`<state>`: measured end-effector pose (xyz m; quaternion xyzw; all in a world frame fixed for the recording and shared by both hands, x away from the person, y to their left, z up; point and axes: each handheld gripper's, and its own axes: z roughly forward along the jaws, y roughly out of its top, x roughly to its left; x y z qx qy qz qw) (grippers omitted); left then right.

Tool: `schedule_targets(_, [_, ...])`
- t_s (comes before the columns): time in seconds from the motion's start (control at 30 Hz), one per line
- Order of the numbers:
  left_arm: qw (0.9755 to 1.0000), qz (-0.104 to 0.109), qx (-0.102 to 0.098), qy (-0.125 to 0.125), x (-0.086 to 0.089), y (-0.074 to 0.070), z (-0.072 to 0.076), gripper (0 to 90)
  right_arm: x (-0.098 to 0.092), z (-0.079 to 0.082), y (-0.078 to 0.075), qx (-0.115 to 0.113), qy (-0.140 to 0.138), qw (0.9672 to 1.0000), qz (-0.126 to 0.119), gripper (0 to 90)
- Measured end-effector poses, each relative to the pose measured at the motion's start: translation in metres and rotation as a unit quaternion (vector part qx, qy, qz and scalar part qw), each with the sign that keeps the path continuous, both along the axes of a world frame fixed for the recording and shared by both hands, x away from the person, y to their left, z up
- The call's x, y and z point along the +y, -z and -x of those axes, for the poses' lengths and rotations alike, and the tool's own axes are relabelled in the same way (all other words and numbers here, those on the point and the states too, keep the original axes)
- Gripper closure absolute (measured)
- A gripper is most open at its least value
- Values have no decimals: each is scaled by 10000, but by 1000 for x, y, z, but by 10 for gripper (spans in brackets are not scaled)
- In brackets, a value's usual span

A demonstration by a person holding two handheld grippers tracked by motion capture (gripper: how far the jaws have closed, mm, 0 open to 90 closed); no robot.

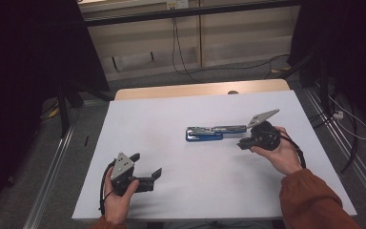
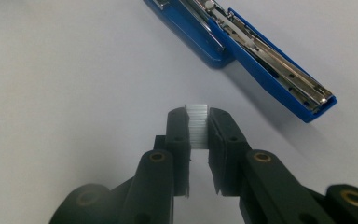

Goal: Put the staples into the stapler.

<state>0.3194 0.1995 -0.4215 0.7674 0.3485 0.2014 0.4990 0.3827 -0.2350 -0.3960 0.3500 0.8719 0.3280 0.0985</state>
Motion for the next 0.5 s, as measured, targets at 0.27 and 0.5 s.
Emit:
schedule_targets(0.27, [10000, 2, 9, 10, 0, 0, 0, 36, 12, -6, -3, -9, -132, 9999, -17, 793])
schedule_targets(0.5, [10000, 13, 11, 10, 0, 0, 0, 36, 20, -14, -8, -9, -224, 9997, -54, 793])
